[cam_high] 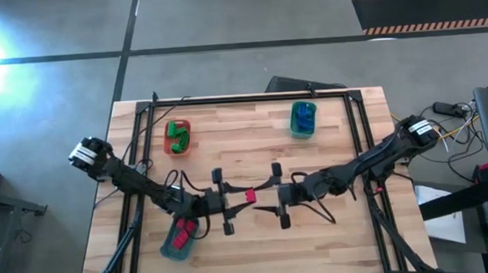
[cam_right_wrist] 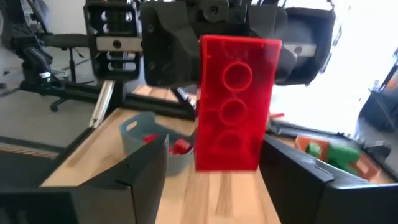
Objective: Sort & place blocks by color
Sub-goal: Put the red game piece into the blue bin
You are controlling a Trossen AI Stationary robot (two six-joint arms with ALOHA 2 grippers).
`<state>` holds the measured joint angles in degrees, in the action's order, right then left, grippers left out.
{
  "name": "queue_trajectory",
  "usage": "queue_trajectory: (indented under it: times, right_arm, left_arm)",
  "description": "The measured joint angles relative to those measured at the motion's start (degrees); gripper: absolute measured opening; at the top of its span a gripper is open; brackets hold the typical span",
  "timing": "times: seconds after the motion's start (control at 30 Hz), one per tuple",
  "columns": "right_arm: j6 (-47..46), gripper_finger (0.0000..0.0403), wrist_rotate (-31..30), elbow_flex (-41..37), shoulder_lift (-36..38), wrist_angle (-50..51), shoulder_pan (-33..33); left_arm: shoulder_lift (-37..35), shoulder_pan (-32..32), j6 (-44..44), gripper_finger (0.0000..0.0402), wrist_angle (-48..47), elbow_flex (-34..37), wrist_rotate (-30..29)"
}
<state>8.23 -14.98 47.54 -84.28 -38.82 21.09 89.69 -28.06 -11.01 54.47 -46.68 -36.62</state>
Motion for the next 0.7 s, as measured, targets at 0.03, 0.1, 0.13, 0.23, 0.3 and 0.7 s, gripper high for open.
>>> queue_trajectory:
  times: [0.03, 0.1, 0.13, 0.23, 0.3, 0.7]
  right_arm:
    - [-1.01, 0.0233, 0.06, 0.12, 0.72, 1.84, 0.01]
    - [-2.86, 0.0248, 0.21, 0.75, 2.3, 6.71, 0.04]
    - [-3.97, 0.0256, 0.23, 1.24, 3.31, 9.74, 0.01]
    - [-8.21, 0.0277, 0.14, 2.99, 6.37, 19.2, 0.02]
    - [-11.29, 0.0287, 0.03, 4.47, 8.48, 26.52, 0.01]
    - [-18.14, 0.0285, -0.05, 5.41, 12.32, 40.32, 0.45]
  left_arm:
    - [-0.21, -0.19, 0.83, 0.0123, -0.42, 0.09, -0.22]
    - [-0.78, -0.63, 3.22, 0.0123, -2.83, 0.09, -1.16]
    - [-1.29, -0.93, 4.74, 0.0123, -5.36, 0.0, -1.92]
    - [-4.06, -1.87, 11.67, 0.0123, -17.37, -0.45, -4.42]
    - [-6.98, -2.42, 18.93, 0.0123, -29.58, -0.85, -5.67]
    - [-16.58, -6.14, 90.53, 0.0123, -101.0, -6.81, 30.05]
